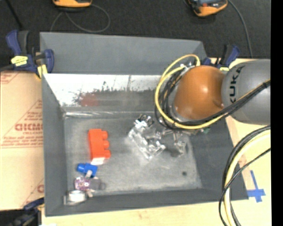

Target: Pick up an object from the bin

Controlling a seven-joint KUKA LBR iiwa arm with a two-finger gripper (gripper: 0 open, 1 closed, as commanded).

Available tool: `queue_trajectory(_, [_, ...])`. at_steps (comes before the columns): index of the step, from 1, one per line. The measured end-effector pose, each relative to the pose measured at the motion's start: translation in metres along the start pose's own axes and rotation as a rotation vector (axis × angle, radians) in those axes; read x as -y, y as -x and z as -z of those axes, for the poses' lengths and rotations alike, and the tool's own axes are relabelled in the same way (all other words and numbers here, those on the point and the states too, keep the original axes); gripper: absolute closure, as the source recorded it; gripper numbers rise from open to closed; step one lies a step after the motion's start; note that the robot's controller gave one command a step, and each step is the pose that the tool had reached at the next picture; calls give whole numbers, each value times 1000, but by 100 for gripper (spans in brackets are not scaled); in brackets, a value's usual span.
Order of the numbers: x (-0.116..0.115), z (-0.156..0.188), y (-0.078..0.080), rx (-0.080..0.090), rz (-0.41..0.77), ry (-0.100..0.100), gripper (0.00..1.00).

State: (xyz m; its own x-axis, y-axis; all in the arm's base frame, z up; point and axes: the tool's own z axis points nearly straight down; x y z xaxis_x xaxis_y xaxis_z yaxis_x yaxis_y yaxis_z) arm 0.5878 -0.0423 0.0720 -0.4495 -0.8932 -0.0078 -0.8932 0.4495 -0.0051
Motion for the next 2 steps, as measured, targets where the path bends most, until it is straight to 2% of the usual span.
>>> queue_trajectory(1, [-50,1,43,-4,313,-1,0])
queue_trajectory(2, [-49,4,47,7,309,-8,100])
